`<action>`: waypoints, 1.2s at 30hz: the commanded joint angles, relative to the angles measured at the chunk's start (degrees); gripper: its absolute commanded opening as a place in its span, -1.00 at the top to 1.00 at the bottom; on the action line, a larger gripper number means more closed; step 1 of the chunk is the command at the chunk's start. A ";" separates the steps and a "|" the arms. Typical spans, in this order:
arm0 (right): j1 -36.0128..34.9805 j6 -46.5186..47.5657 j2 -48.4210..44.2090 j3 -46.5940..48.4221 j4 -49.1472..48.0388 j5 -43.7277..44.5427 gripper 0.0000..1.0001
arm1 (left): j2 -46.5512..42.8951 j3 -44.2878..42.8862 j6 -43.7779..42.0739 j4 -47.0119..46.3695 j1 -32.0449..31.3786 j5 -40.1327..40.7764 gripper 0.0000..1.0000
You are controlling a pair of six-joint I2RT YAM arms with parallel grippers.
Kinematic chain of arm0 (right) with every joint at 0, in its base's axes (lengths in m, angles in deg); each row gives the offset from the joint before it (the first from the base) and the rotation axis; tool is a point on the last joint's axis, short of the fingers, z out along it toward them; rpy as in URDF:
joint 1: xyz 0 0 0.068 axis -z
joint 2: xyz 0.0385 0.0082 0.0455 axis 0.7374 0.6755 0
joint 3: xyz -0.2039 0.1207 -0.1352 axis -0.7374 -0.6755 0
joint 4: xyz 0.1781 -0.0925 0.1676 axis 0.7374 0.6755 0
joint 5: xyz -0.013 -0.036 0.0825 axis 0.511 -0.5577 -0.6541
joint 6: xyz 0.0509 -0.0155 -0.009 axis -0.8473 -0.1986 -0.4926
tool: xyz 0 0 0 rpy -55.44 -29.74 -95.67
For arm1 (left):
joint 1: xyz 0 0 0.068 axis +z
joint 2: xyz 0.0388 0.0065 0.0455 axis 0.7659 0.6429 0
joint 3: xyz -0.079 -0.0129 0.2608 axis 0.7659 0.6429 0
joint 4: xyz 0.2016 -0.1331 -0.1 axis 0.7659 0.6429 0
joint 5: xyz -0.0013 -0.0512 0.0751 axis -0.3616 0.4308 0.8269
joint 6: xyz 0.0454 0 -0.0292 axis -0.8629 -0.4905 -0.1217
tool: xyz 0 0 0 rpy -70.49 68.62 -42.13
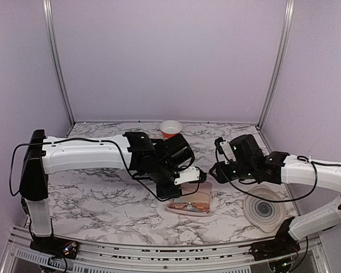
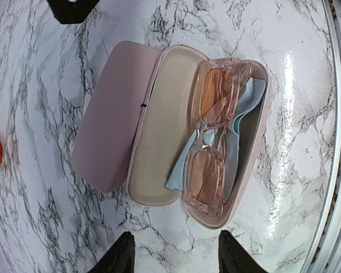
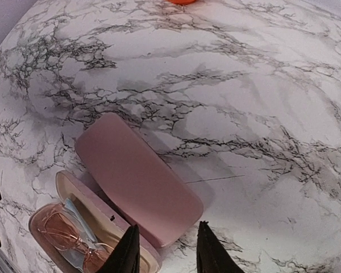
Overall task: Organize the sunglasses
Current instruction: Rotate the case with sunglasses at the center of the board.
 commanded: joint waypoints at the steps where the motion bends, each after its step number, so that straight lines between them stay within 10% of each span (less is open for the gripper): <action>1: 2.31 3.68 3.61 3.51 -1.60 -9.34 0.37 | -5.08 5.42 6.24 0.92 -0.15 -1.92 0.01; 20: 3.45 10.50 22.27 12.05 2.28 -14.23 0.83 | -11.07 26.33 25.96 -11.84 -1.25 -17.77 0.32; 36: 3.45 11.59 22.19 8.50 2.12 -18.58 0.90 | -2.45 25.47 35.56 -22.86 -1.07 -18.53 0.36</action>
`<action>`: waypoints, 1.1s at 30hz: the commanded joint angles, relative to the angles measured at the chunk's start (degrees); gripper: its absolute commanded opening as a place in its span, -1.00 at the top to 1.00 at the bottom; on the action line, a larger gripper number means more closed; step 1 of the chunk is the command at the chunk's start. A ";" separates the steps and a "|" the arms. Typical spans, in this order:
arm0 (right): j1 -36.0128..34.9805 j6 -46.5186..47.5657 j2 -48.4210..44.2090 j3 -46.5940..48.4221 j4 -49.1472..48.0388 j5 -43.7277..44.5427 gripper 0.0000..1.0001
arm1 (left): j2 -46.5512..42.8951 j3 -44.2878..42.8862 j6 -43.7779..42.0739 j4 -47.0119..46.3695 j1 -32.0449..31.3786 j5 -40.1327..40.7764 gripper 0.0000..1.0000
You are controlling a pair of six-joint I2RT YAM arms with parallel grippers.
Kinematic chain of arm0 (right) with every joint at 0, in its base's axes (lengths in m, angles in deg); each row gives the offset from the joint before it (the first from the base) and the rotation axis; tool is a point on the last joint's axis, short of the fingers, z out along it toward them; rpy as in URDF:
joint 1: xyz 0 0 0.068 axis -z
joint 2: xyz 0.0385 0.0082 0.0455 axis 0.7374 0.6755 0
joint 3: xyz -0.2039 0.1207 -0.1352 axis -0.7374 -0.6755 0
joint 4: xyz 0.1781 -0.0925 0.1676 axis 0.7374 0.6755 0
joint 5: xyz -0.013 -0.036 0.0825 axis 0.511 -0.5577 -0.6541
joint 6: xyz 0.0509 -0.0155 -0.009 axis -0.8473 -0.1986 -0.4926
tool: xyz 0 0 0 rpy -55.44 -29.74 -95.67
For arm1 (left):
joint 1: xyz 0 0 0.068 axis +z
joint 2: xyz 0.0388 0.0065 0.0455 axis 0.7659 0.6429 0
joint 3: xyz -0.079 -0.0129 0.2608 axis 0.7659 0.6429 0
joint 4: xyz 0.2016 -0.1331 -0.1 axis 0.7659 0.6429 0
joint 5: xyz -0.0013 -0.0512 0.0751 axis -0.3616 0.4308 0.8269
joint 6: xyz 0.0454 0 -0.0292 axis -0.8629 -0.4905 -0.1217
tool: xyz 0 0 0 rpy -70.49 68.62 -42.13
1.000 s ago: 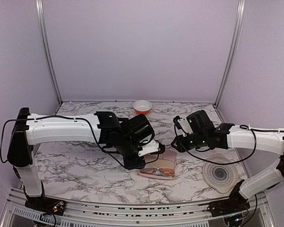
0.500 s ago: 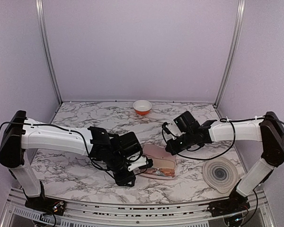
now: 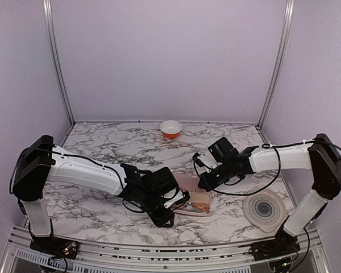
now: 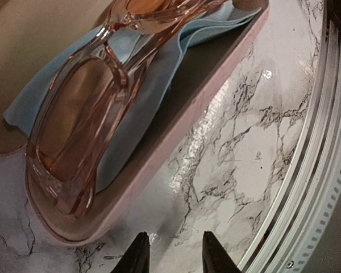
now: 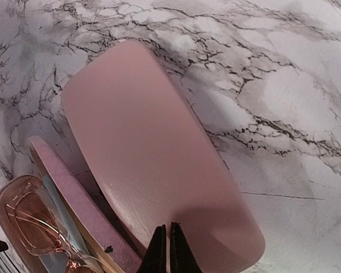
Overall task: Organize the sunglasses
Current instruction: Rotate the case with sunglasses at the center of the board.
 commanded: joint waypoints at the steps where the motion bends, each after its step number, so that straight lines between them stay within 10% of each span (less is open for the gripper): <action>1: 0.41 0.80 -0.65 -0.26 0.65 -1.89 0.90 | 2.31 -1.95 2.15 -2.18 -0.13 -0.71 0.36; 33: -7.10 -7.15 -10.18 -6.65 0.88 -6.41 0.92 | 3.87 -1.90 5.52 -4.65 5.78 2.68 0.43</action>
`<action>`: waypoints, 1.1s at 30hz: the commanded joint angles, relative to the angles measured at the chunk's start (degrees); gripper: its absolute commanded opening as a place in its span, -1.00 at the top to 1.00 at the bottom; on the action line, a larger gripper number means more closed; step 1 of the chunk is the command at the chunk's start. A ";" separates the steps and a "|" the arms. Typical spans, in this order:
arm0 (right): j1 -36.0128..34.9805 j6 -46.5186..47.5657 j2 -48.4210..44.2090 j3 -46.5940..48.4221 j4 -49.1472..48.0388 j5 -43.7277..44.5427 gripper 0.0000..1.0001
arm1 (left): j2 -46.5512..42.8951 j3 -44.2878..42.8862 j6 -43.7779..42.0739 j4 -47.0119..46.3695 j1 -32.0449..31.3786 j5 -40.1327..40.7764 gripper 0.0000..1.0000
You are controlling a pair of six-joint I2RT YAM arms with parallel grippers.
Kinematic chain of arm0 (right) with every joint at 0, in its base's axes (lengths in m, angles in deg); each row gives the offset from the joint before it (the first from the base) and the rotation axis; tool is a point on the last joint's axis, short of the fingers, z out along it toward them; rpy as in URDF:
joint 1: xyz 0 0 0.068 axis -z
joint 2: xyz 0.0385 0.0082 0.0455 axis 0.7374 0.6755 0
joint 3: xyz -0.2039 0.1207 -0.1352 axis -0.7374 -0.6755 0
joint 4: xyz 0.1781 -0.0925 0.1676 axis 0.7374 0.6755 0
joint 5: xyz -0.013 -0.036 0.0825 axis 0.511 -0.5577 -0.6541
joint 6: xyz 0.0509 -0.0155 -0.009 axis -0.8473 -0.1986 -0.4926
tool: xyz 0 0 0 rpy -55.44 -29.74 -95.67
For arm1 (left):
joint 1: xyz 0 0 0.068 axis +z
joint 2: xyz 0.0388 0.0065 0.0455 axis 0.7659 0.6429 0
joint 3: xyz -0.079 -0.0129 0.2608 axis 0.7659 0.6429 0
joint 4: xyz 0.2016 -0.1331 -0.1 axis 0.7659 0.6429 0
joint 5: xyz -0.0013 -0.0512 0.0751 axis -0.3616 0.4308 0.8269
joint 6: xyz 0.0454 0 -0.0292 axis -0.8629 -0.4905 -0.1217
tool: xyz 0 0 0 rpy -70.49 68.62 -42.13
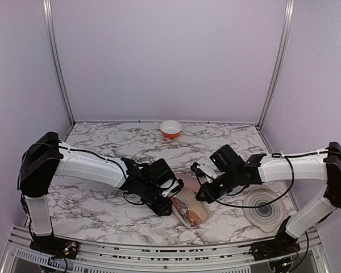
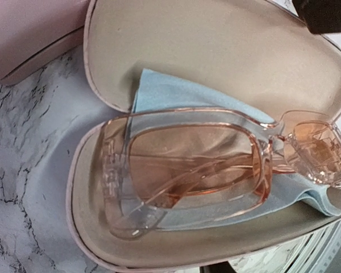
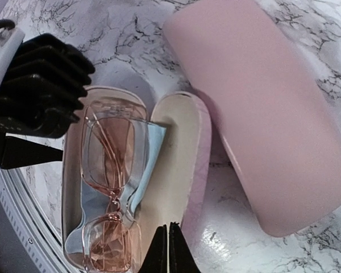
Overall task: Organize the sunglasses
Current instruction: Rotate the case with sunglasses at the center of the board, then close the case with sunglasses at the center of the board.
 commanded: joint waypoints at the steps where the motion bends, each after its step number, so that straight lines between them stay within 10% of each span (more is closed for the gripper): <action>1: -0.91 -2.01 -2.56 -0.72 -0.27 0.81 0.92 | 0.43 -0.85 0.48 -1.62 0.28 0.35 0.43; 9: 0.21 -4.60 -6.06 -0.81 1.31 12.38 0.88 | -2.63 3.05 1.83 -1.79 -0.05 -0.71 0.43; 33: -1.61 -3.14 1.26 -1.35 1.33 8.92 0.93 | -1.45 3.29 7.92 -4.56 -2.28 -0.49 0.50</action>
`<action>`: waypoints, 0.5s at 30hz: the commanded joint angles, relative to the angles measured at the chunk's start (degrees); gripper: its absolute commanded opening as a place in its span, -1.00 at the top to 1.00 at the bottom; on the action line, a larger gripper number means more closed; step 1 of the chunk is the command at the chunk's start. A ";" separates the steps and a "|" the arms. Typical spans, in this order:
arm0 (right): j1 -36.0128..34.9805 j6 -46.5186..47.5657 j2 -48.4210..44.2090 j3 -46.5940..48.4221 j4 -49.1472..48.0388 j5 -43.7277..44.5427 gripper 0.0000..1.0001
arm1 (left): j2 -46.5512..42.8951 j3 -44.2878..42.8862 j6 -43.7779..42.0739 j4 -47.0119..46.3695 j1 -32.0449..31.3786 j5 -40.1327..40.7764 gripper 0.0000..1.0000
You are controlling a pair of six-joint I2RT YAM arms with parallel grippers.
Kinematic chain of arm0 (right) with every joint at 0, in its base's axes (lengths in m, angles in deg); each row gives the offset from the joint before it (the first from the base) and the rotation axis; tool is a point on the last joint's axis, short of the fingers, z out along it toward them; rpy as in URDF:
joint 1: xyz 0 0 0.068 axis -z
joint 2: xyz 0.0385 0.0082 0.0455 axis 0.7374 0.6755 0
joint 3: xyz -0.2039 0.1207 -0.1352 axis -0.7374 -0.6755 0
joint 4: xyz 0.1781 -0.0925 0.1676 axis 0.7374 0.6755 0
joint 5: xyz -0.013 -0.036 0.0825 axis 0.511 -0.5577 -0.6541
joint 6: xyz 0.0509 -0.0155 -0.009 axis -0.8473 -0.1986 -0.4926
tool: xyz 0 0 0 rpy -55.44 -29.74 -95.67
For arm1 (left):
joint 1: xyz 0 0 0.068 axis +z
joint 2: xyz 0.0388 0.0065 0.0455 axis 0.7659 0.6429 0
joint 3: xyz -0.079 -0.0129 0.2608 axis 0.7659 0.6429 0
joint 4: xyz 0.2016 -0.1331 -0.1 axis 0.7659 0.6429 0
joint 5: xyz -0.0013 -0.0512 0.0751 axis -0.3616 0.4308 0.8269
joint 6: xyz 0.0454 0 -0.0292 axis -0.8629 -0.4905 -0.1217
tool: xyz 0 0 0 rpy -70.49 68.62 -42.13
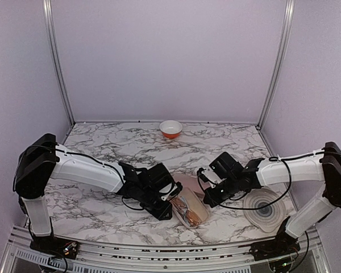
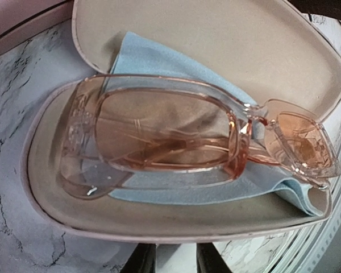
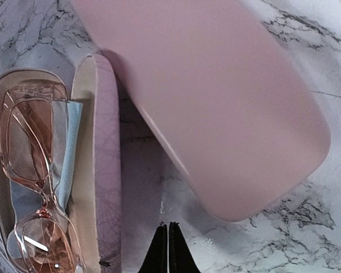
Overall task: Organize the sunglasses
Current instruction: Close the case with sunglasses at the center of the board.
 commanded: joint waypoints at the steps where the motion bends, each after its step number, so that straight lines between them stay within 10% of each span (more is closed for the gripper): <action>1: -0.51 0.55 0.88 2.04 -0.03 -1.34 0.93 | 0.69 -0.61 1.47 -1.30 -0.26 0.15 0.50; 15: -3.68 -0.03 1.81 4.25 0.53 -2.97 0.94 | 2.66 -3.90 2.39 -1.93 -0.43 0.66 0.53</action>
